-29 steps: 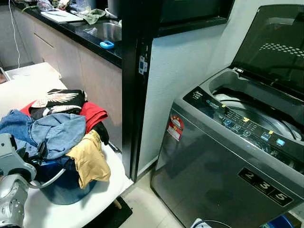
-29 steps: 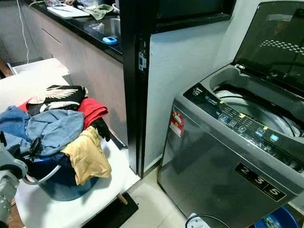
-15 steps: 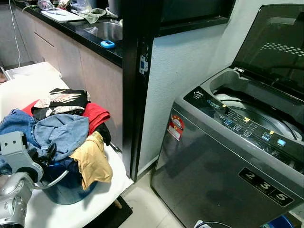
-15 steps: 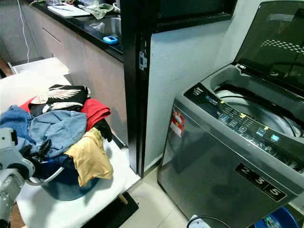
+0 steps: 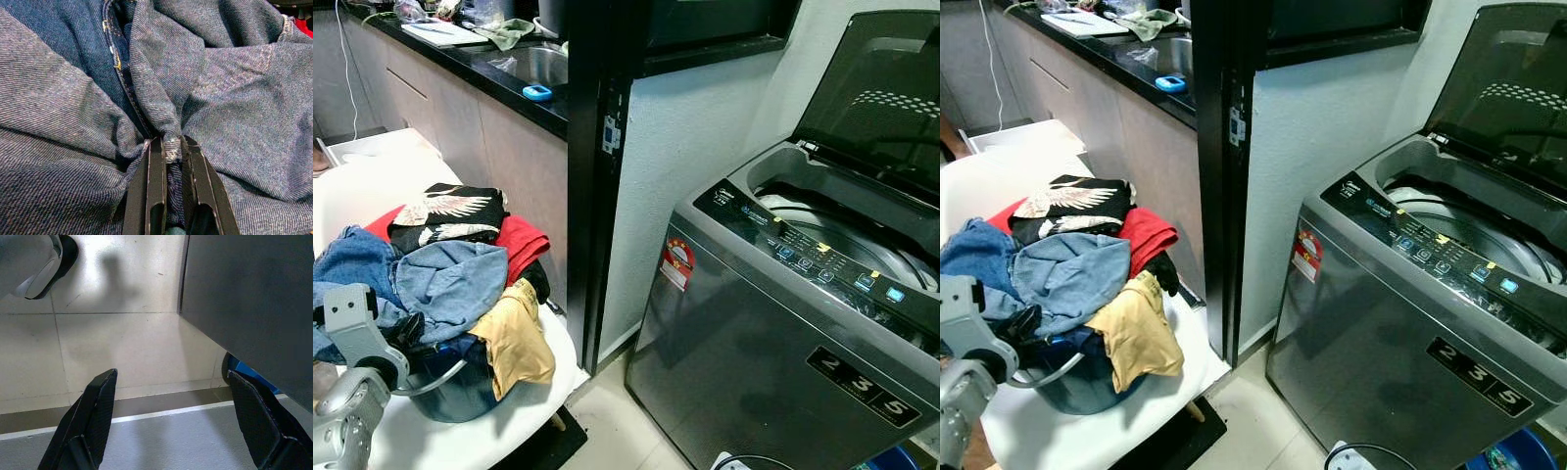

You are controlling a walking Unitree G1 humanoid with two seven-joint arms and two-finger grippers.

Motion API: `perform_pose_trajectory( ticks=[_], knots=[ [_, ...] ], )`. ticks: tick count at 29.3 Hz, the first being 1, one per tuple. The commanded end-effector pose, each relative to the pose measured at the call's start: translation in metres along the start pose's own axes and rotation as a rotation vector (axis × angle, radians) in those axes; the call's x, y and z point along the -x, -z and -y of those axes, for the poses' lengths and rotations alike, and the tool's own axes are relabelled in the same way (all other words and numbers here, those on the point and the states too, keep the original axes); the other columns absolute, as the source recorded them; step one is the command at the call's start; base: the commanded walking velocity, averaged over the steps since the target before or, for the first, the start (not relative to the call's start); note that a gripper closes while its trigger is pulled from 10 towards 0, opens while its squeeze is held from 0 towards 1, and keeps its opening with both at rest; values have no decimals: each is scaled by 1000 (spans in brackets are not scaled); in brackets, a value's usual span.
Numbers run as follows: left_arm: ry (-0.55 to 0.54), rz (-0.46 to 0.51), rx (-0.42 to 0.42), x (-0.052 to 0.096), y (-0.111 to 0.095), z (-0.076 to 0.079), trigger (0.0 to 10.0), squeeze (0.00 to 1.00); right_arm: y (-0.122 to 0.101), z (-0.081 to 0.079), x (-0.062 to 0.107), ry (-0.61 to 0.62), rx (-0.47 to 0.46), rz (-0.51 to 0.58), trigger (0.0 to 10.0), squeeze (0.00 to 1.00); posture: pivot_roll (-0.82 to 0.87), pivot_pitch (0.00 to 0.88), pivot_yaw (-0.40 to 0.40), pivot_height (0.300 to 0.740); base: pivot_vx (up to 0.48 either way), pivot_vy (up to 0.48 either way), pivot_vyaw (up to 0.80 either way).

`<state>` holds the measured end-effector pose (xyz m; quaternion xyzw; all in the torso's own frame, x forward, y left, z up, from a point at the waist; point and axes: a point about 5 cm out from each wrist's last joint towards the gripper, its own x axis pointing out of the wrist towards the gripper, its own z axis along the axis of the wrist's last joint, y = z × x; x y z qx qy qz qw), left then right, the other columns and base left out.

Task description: Clothes washing

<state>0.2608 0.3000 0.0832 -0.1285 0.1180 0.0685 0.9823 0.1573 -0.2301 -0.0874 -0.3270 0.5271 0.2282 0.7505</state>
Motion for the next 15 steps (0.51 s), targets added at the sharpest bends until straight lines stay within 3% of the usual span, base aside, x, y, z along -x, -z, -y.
perform_pose_trajectory(
  ticks=[1, 4, 6, 8, 9, 10, 11, 13, 14, 15],
  knots=[
    [8, -140, 44, 4, 32, 4, 0, 0, -3, 3, 0, 9, 4, 10, 10000, 0, 143, 14, -134, 740, 0, 0, 0],
    [-8, -128, 45, 5, 31, 3, 0, 0, -3, 2, 0, 9, 2, 12, 10000, 0, 144, 13, -133, 740, 0, 0, 0],
    [-36, -61, 13, 5, 21, 0, 0, 0, -4, 2, 0, 8, -2, 14, 10000, 0, 143, 9, -131, 740, 0, 0, 0],
    [-51, 87, -11, 5, -2, 1, 0, 0, -5, 2, 0, 8, -8, 17, 10000, 0, 144, 4, -129, 740, 0, 0, 0],
    [-51, 87, -11, 5, -2, 1, 0, 0, -5, 2, 0, 8, -8, 17, 10000, 0, 144, 4, -129, 740, 0, 0, 0],
    [-59, 177, -13, 6, -17, 2, 0, 0, -6, 2, 0, 8, -12, 19, 10000, 0, 147, 0, -129, 740, 0, 0, 0],
    [-59, 177, -13, 6, -17, 2, 0, 0, -6, 2, 0, 8, -12, 19, 10000, 0, 147, 0, -129, 740, 0, 0, 0],
    [-59, 348, -11, 11, -45, 7, 0, 0, -8, 1, -1, 8, -15, 23, 10000, 0, 151, 0, -128, 740, 0, 0, 0],
    [-59, 348, -11, 11, -45, 7, 0, 0, -8, 1, -1, 8, -15, 23, 10000, 0, 151, 0, -128, 740, 0, 0, 0],
    [-47, 428, -11, 14, -58, 12, 0, 0, -10, 1, -1, 8, -17, 26, 10000, 0, 155, 0, -128, 740, 0, 0, 0]
  ],
)
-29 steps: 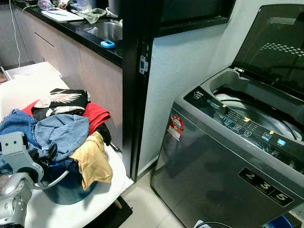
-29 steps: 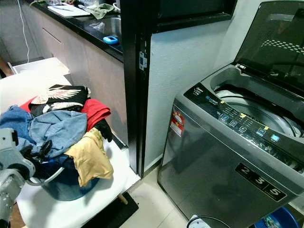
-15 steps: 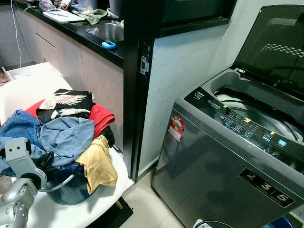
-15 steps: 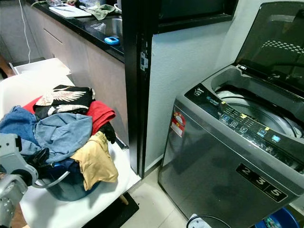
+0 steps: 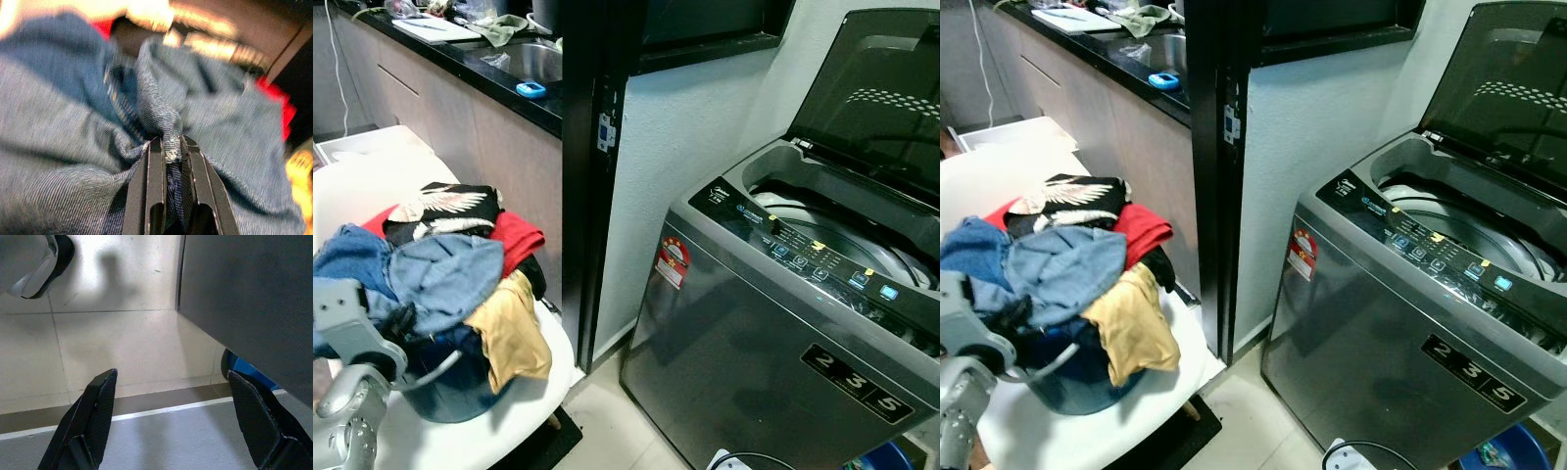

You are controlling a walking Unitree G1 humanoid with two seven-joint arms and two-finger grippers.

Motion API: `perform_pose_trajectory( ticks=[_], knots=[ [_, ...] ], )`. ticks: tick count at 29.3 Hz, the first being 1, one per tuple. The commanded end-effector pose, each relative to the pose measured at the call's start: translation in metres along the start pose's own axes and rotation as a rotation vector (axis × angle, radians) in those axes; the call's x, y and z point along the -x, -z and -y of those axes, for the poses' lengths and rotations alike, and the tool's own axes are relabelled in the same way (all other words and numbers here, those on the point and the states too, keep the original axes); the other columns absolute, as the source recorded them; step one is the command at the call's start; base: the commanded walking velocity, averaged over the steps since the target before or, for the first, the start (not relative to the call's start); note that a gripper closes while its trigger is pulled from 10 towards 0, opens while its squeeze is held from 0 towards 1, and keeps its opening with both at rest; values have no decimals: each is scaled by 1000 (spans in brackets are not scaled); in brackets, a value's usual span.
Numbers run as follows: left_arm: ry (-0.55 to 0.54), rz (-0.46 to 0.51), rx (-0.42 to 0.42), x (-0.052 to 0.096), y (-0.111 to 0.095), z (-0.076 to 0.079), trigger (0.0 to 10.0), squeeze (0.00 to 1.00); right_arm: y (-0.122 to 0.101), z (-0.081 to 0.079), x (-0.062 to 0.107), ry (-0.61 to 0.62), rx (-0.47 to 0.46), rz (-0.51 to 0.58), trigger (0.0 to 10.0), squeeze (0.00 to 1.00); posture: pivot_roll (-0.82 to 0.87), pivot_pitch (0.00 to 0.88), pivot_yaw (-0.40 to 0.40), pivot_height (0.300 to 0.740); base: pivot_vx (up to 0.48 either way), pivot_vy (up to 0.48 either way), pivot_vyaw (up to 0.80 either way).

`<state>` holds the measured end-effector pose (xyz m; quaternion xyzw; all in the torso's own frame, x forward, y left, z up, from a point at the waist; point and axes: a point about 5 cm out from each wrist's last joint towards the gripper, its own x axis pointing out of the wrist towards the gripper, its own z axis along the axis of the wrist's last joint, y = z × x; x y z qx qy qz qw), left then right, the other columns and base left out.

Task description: Clothes washing

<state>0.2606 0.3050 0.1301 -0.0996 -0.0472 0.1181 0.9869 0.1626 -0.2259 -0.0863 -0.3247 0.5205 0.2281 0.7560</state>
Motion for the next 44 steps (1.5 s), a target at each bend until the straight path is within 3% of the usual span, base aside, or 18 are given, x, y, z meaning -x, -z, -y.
perform_pose_trajectory(
  ticks=[1, 4, 8, 11, 17, 26, 37, 38, 40, 42, 43, 44],
  knots=[
    [10, 84, 18, -2, -13, 5, 0, 0, -3, 0, 0, 4, -12, 9, 10000, 0, 155, 0, -128, 740, 0, 0, 0],
    [36, 201, 22, -3, -36, 14, 0, 0, -8, -1, -1, 4, -14, 18, 10000, 0, 160, 0, -124, 740, 0, 0, 0],
    [64, 259, 25, -4, -48, 21, 0, 0, -13, -1, -2, 5, -17, 29, 10000, 0, 163, 0, -122, 740, 0, 0, 0],
    [147, 356, 47, -4, -64, 38, 0, 0, -16, -2, -2, 5, -18, 35, 10000, 0, 165, 0, -121, 740, 0, 0, 0],
    [251, 498, 63, 1, -92, 57, 0, 0, -15, -4, -3, 5, -21, 32, 10000, 0, 166, 0, -119, 740, 0, 0, 0],
    [368, 585, 62, 6, -118, 75, 0, 0, -16, -4, -3, 4, -26, 32, 10000, 0, 169, 0, -117, 740, 0, 0, 0],
    [428, 651, 69, 13, -133, 84, 0, 0, -18, -4, -3, 5, -27, 35, 10000, 0, 169, 0, -119, 740, 0, 0, 0],
    [462, 690, 74, 16, -143, 90, 0, 0, -18, -4, -3, 5, -27, 36, 10000, 0, 170, 0, -119, 740, 0, 0, 0],
    [462, 690, 74, 16, -143, 90, 0, 0, -18, -4, -3, 5, -27, 36, 10000, 0, 170, 0, -119, 740, 0, 0, 0],
    [509, 733, 78, 21, -155, 97, 0, 0, -19, -4, -3, 6, -26, 36, 10000, 0, 173, 0, -118, 740, 0, 0, 0],
    [590, 790, 85, 28, -170, 110, 0, 0, -19, -4, -3, 7, -25, 35, 10000, 0, 177, 0, -116, 740, 0, 0, 0],
    [590, 790, 85, 28, -170, 110, 0, 0, -19, -4, -3, 7, -25, 35, 10000, 0, 177, 0, -116, 740, 0, 0, 0]
  ],
)
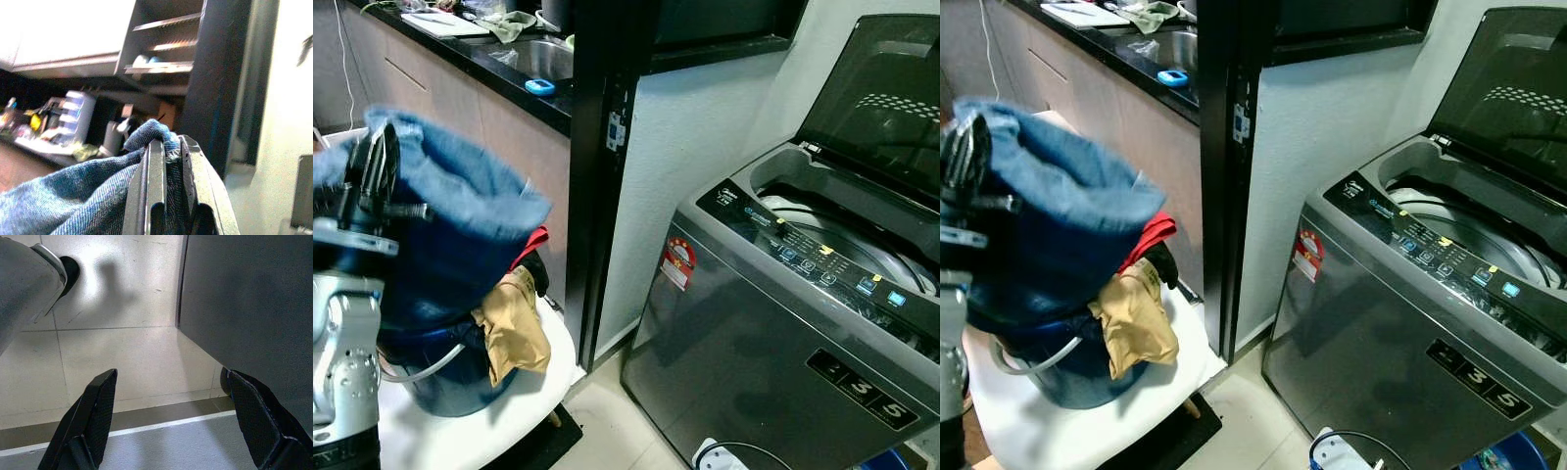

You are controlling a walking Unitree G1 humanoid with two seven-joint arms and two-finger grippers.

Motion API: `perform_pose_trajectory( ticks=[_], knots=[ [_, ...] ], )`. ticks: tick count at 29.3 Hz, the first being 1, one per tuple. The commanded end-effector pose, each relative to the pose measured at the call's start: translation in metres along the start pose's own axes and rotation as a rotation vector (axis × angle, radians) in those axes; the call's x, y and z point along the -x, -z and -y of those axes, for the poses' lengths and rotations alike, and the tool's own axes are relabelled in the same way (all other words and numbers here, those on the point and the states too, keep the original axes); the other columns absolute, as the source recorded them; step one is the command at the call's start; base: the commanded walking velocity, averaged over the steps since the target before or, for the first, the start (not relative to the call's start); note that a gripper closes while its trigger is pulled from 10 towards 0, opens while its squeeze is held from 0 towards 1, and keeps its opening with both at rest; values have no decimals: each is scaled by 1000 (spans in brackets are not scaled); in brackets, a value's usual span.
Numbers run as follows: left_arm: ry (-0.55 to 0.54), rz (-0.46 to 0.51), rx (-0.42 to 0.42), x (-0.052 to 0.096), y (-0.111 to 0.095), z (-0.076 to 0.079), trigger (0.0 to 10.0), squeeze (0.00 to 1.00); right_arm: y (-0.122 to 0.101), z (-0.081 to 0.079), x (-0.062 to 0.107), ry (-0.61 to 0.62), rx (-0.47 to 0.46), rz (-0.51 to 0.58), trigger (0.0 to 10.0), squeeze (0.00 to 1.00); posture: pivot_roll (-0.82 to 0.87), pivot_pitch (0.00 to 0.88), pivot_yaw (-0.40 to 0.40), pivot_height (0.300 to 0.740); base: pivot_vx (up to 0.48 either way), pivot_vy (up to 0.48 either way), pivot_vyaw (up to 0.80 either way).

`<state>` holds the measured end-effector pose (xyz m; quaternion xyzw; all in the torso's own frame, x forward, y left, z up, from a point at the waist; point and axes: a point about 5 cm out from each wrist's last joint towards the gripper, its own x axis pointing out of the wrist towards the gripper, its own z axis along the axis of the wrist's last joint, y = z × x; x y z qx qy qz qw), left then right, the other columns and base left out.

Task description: Clothes washing

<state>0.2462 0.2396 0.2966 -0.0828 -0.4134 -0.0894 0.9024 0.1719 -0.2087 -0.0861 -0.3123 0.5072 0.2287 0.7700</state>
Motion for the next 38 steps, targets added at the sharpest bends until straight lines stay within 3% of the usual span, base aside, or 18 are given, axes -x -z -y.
perform_pose_trajectory(
  ticks=[1, 4, 12, 14, 21, 31, 32, 33, 34, 36, 37, 38],
  knots=[
    [112, 71, 15, -12, -16, 17, 0, 0, 0, 1, 0, 6, -4, -5, 10000, 0, 177, 0, -116, 740, 0, 0, 0],
    [235, 137, 61, -24, -29, 38, 0, 0, -2, 0, 0, 8, -4, -4, 10000, 0, 180, 0, -110, 740, 0, 0, 0],
    [289, 150, 119, -31, -27, 48, 0, 0, -4, 0, -1, 14, -28, 1, 10000, 0, 182, 0, -103, 740, 0, 0, 0],
    [313, 123, 154, -34, -17, 56, 0, 0, -6, 0, -1, 23, -59, 1, 10000, 0, 177, 0, -94, 740, 0, 0, -800],
    [297, 64, 166, -35, -2, 61, 0, 0, -4, -1, -1, 30, -88, -5, 10000, 0, 175, 0, -91, 740, 0, 0, -800],
    [173, -67, 139, -30, 27, 56, 0, 0, -2, -2, -1, 30, -100, -15, 10000, 0, 175, 0, -91, 740, 0, 0, -800],
    [158, -87, 134, -30, 31, 55, 1373, 0, -3, -2, -1, 31, -102, -13, 10000, 0, 175, 0, -91, 740, 0, 0, -800],
    [158, -87, 134, -30, 31, 55, 1373, 0, -3, -2, -1, 31, -102, -13, 10000, 0, 175, 0, -91, 740, 0, 0, -800],
    [153, -98, 132, -29, 33, 56, 3804, 0, -4, -3, -2, 31, -101, -11, 10000, 0, 186, 0, -93, 740, 0, 0, -800],
    [153, -98, 132, -29, 33, 56, 3804, 0, -4, -3, -2, 31, -101, -11, 10000, 0, 186, 0, -93, 740, 0, 0, -800],
    [155, -114, 116, -29, 36, 58, 4588, 0, -5, -3, -2, 30, -99, -9, 10000, 0, 186, 0, -93, 740, 0, 0, -800],
    [155, -114, 116, -29, 36, 58, 4588, 0, -5, -3, -2, 30, -99, -9, 10000, 0, 186, 0, -93, 740, 0, 0, -800]
  ],
)
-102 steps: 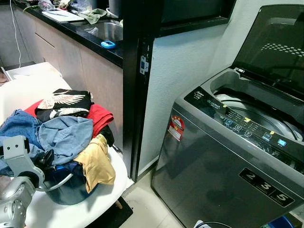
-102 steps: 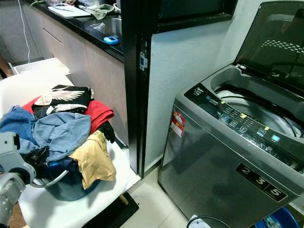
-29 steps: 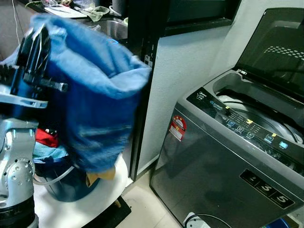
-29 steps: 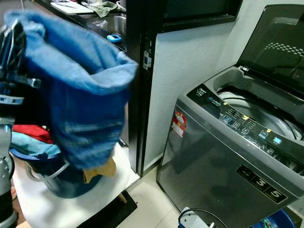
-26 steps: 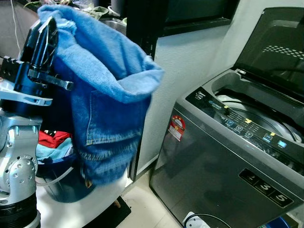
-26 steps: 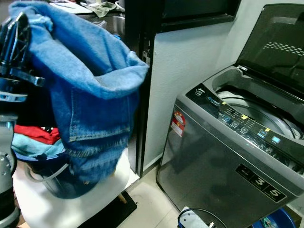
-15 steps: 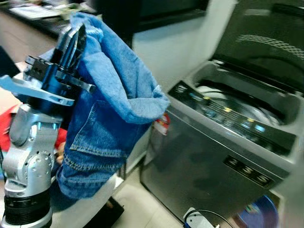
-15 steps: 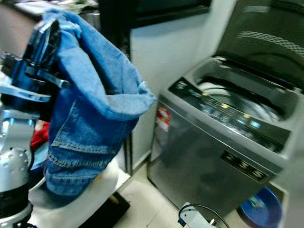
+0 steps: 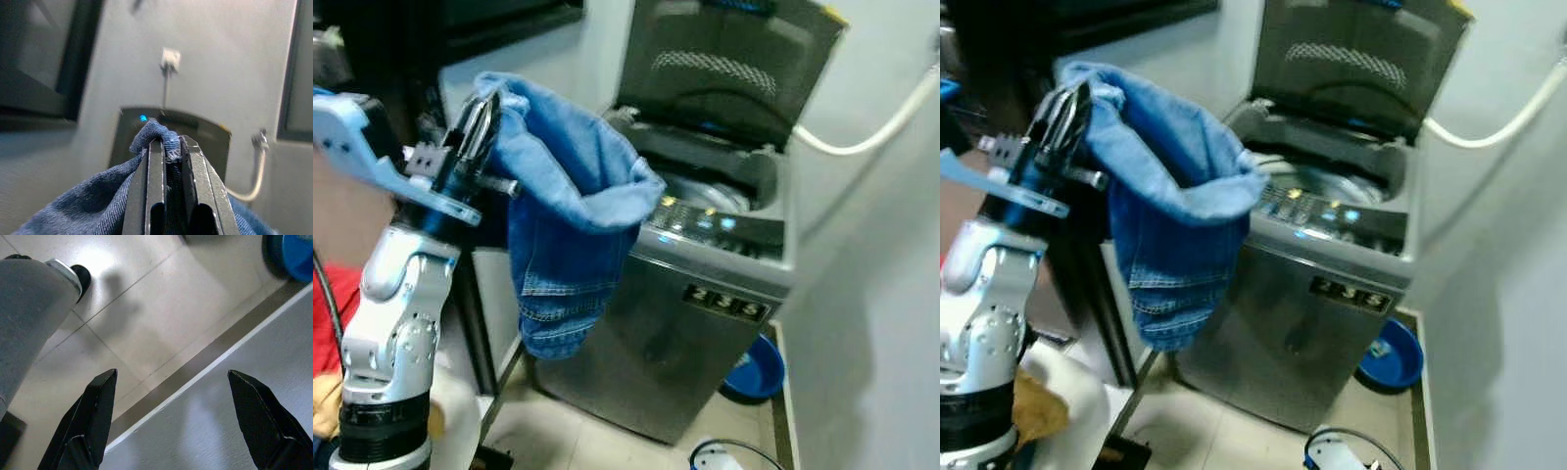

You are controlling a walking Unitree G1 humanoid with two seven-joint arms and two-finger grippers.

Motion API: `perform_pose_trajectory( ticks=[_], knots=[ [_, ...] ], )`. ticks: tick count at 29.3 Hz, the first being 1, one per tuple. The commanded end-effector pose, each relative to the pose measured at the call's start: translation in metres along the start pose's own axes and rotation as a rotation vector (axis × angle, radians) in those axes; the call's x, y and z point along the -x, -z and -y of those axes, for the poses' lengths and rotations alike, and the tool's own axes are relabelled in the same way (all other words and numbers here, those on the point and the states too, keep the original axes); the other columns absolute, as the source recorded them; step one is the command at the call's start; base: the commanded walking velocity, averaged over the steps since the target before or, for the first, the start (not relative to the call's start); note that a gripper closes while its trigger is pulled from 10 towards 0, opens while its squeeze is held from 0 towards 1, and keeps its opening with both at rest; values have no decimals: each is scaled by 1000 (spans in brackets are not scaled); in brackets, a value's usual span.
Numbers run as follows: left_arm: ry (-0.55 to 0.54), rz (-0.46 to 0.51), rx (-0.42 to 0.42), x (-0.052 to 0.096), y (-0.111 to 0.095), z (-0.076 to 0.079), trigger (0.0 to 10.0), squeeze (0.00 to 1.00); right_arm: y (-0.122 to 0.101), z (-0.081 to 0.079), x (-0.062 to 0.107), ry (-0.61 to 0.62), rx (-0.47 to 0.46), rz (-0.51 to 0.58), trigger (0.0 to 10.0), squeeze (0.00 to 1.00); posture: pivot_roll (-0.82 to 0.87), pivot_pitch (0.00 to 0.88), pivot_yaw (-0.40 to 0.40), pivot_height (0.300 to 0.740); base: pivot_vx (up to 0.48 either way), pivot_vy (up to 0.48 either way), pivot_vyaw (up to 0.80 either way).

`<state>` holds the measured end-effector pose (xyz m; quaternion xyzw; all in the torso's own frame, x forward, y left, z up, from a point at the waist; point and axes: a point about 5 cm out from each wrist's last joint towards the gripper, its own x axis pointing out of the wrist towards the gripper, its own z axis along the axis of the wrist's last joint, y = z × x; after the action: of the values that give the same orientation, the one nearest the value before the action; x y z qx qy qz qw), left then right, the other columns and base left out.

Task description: Clothes washing

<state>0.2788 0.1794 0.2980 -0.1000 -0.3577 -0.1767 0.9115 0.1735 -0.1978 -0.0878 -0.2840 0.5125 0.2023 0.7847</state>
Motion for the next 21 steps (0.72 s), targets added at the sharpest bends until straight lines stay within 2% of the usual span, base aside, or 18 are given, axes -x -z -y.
perform_pose_trajectory(
  ticks=[1, 10, 12, 15, 19, 21],
  knots=[
    [29, -21, -18, -3, 5, 10, 10000, 0, 3, 4, 1, 15, -15, -12, 10000, 0, 186, 0, -93, 740, 0, 0, -800],
    [28, -71, -77, -5, 18, 19, 10000, 0, 2, 4, 1, 17, -16, -12, 10000, 0, 193, 0, -94, 740, 0, 0, -800],
    [68, -89, -99, -7, 21, 28, 10000, 0, 0, 3, 0, 18, -23, -4, 10000, 0, 195, 0, -83, 740, 0, 0, -800],
    [117, -76, -98, -9, 19, 37, 10000, 0, -2, 3, 0, 19, -35, 3, 10000, 0, 196, 0, -75, 740, 0, 0, -800],
    [125, -69, -98, -9, 18, 38, 10000, 0, -2, 2, 0, 20, -39, 4, 10000, 0, 196, 0, -75, 740, 0, 0, -800],
    [111, -53, -106, -12, 13, 35, 10000, 0, -4, 0, 0, 14, -34, 12, 10000, 0, 204, 0, -75, 740, 0, 0, 0]
  ],
)
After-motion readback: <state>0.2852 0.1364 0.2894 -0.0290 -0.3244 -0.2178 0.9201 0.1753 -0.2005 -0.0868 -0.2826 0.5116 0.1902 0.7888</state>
